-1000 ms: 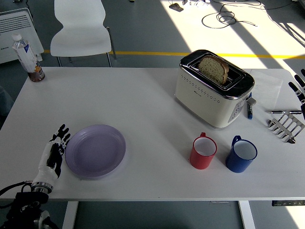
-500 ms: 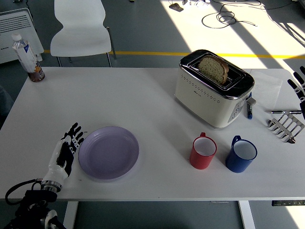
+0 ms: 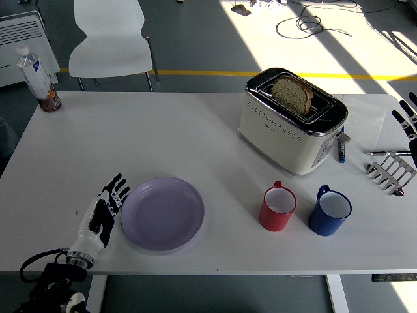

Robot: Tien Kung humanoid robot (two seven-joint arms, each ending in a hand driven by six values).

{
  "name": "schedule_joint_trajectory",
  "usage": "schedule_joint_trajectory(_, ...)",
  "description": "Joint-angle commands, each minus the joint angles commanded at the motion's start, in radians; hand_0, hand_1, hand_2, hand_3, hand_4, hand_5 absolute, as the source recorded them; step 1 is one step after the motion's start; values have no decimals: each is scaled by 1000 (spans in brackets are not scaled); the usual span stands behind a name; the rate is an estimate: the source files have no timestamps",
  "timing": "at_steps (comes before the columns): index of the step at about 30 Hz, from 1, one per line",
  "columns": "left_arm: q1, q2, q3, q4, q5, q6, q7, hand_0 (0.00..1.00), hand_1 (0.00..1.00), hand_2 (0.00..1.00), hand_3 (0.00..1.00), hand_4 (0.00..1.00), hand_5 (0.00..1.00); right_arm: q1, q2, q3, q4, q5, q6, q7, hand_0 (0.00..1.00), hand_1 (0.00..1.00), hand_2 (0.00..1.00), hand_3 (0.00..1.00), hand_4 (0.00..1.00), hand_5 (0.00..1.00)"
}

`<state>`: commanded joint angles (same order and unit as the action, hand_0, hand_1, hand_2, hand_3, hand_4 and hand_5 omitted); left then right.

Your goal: Push plate across desktop,pick up the break from the machine,place the break in the plate

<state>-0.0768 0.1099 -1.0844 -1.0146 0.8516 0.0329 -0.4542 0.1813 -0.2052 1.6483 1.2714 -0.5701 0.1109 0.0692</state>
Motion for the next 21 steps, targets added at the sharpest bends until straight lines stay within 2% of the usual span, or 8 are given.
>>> schedule_joint_trajectory(11,5,1,31,3,-23,-16,5,894,918,976,959,527,998,-13,1,-3,0,0,0,0,837,808,824,796,585,776)
schedule_joint_trajectory(21,-30,-8,44,14,-28,-28,10,879,907,968,953,527,998,-2,6,-3,-1,-1,0,0,836,808,824,796,583,774)
